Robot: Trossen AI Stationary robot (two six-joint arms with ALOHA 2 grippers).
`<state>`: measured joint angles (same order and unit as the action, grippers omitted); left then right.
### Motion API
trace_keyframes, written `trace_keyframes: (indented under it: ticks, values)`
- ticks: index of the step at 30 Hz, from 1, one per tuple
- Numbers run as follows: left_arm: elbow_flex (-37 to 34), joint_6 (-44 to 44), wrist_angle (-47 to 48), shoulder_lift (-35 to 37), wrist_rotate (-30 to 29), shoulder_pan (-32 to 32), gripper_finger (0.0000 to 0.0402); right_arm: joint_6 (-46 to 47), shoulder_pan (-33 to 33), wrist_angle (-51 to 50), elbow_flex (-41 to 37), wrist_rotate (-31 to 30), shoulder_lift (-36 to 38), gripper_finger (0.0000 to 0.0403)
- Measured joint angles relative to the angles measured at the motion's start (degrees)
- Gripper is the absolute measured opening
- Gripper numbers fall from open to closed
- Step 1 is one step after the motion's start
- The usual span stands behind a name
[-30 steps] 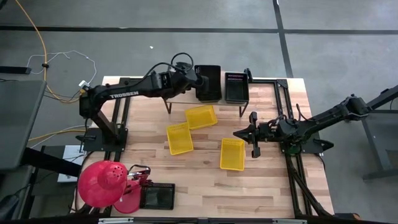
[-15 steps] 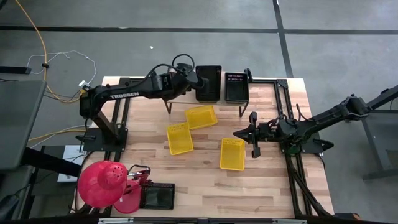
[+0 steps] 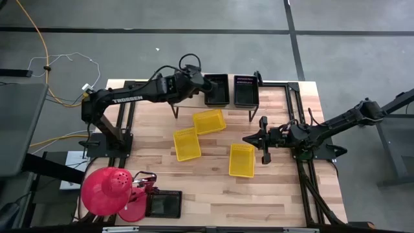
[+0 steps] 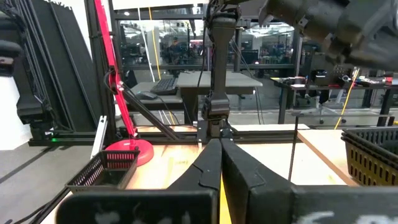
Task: Stack baskets on shelf by color
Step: Stack the black bin on the black bin on the shelf
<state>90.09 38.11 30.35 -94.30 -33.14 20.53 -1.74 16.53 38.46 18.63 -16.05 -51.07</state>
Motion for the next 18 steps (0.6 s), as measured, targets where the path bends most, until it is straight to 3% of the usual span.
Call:
trace_keyframes:
  ticks: [11,18]
  values:
    - [-0.24,-19.55,2.61,6.62,2.00,-4.33,0.0160,0.00,0.00,0.42,0.00,0.00,0.00,0.0000]
    - [-13.00,-28.20,-4.06,12.69,-1.77,-11.20,0.0160,0.00,-0.02,0.44,0.00,-0.02,0.00,0.0000]
